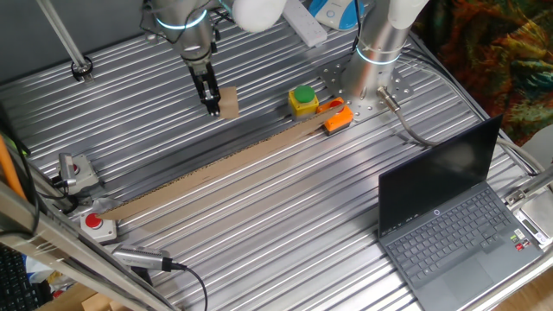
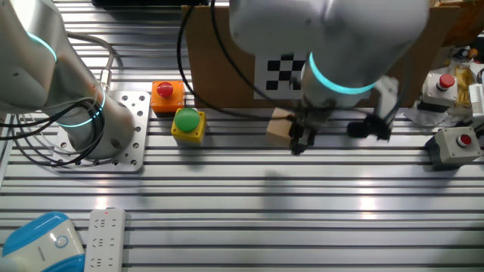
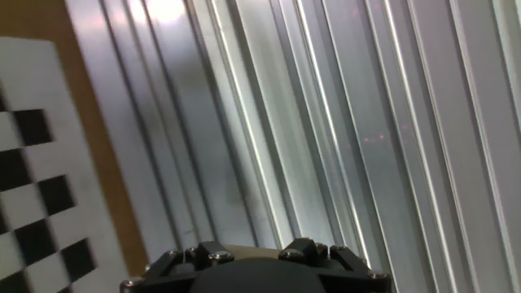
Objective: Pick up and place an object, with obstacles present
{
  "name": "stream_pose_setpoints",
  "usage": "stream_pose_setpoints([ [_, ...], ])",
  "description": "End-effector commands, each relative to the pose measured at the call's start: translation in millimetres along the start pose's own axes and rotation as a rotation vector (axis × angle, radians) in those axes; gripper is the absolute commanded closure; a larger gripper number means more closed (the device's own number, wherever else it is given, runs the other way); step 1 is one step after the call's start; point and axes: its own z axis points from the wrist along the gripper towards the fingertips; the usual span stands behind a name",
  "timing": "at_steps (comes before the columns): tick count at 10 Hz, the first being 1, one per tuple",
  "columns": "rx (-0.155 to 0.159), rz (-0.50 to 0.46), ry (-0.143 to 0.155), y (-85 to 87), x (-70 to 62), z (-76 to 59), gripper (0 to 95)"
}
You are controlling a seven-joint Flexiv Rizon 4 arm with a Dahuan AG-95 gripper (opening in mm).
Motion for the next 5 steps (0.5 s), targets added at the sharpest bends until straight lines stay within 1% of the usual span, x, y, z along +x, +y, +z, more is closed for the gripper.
stream_pose_setpoints([
  [1,-0.009,-0.003,0.005,4.8,-4.3,-11.5,95.0],
  [4,-0.003,-0.005,0.014,11.6,-8.8,-30.7,95.0],
  [5,-0.003,-0.006,0.014,12.4,-10.1,-33.4,95.0],
])
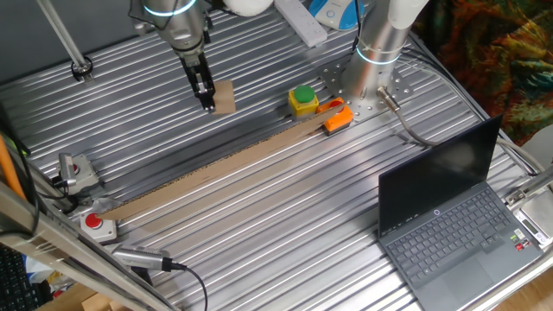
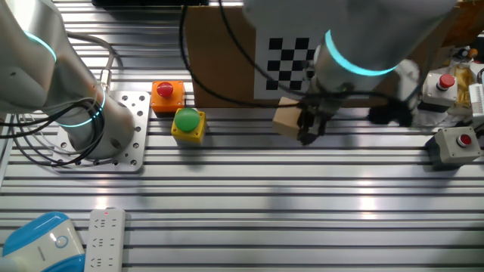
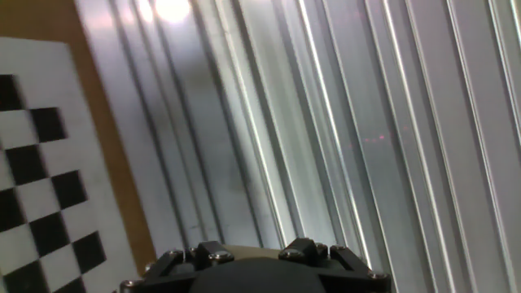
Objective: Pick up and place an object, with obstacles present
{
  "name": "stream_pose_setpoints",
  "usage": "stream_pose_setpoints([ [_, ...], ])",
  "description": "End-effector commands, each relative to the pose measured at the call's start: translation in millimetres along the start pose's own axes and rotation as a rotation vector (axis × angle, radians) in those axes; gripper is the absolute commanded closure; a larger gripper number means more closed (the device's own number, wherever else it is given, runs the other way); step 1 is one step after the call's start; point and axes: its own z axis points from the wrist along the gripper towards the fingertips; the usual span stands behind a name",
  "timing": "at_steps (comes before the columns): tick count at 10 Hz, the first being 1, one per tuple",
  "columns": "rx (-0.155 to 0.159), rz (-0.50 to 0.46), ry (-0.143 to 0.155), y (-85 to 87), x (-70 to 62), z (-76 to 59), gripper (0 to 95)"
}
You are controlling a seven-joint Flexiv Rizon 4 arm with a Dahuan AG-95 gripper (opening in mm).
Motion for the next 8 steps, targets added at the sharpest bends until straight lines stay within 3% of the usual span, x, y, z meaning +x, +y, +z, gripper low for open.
stream_pose_setpoints([
  [1,-0.002,0.001,0.001,1.4,-1.3,-4.1,95.0],
  [5,0.001,0.015,0.028,18.3,-19.6,-33.6,95.0],
  [8,0.016,0.024,0.043,41.3,-36.8,-56.2,95.0],
])
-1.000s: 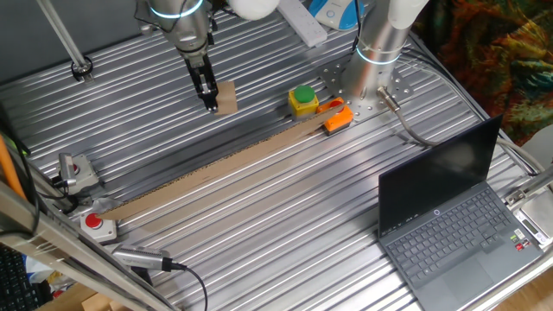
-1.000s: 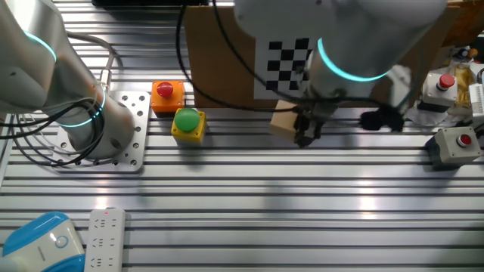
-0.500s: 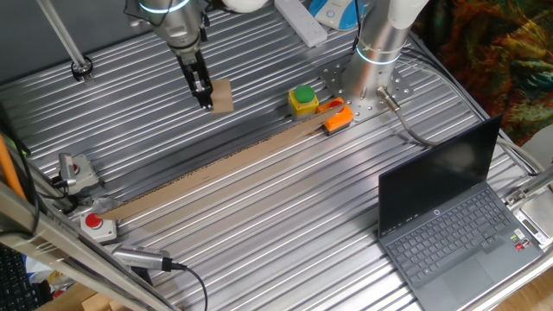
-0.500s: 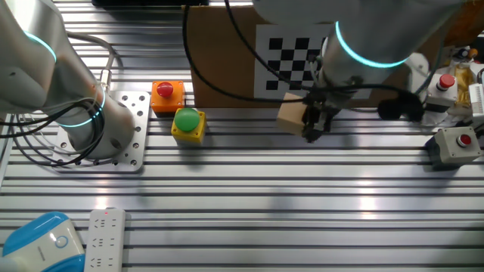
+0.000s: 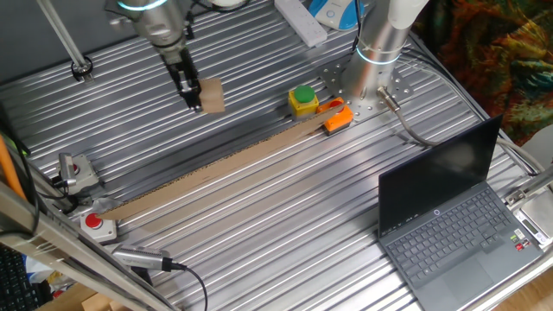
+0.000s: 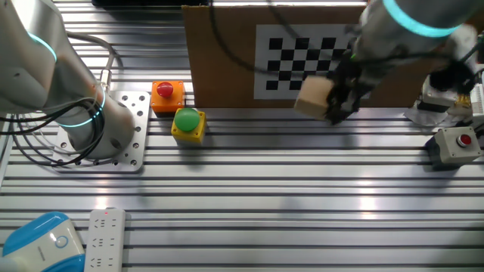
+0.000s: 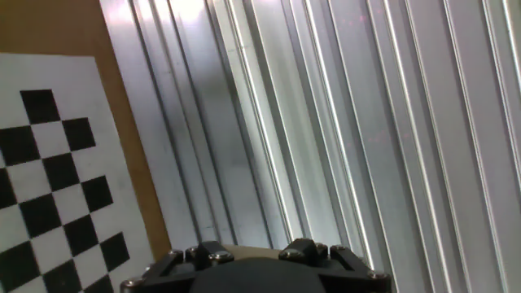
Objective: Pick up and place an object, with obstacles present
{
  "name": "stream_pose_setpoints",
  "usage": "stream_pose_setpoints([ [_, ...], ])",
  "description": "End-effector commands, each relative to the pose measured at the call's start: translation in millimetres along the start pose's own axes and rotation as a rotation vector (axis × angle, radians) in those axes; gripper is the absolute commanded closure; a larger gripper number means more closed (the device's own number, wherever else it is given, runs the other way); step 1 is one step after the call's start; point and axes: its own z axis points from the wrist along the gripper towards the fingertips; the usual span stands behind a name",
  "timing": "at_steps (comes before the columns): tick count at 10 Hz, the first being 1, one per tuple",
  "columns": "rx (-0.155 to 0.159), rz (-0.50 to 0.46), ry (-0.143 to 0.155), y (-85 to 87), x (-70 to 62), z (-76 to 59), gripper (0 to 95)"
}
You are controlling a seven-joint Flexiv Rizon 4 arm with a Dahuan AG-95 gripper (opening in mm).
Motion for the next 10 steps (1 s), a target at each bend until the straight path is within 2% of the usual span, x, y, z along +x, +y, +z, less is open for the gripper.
stream_pose_setpoints([
  [1,0.012,0.001,0.009,9.0,-5.9,-7.0,95.0],
  [3,0.012,-0.002,0.006,11.6,-7.4,-8.7,95.0],
  [4,0.041,-0.022,0.004,11.6,-7.4,-8.7,95.0],
  [7,0.028,-0.022,-0.006,11.6,-7.4,-8.7,95.0],
  [10,0.021,-0.023,-0.053,11.6,-7.4,-8.7,95.0],
])
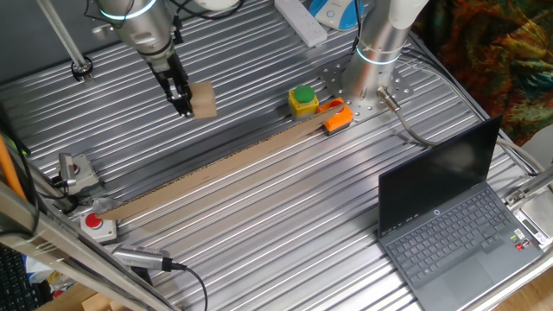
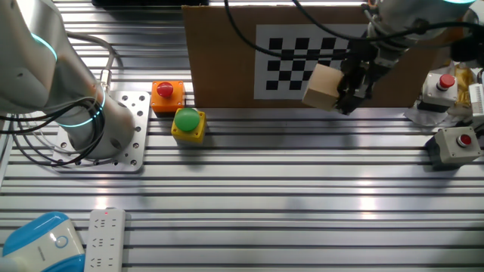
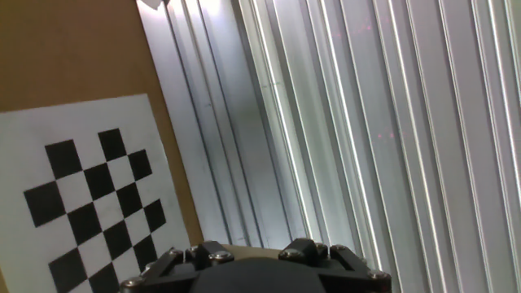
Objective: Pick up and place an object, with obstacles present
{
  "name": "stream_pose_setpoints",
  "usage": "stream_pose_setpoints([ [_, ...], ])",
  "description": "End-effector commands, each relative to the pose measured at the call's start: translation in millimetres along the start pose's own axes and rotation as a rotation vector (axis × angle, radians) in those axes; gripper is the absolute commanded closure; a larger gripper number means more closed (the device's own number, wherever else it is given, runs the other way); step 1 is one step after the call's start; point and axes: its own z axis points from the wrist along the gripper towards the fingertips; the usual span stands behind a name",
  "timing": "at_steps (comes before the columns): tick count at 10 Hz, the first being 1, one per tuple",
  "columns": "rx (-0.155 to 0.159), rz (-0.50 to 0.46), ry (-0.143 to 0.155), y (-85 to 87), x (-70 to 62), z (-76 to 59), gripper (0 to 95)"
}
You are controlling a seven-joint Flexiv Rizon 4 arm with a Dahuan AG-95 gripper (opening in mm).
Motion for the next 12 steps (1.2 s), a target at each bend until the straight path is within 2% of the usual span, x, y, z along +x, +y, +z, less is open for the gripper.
stream_pose_setpoints([
  [1,-0.003,-0.012,-0.047,-1.2,3.2,1.0,95.0],
  [5,0.008,-0.05,-0.068,-1.2,3.2,1.0,95.0],
  [7,0.01,-0.07,-0.109,-1.2,3.2,1.0,95.0],
  [12,0.002,-0.096,-0.177,-1.2,3.2,1.0,95.0],
])
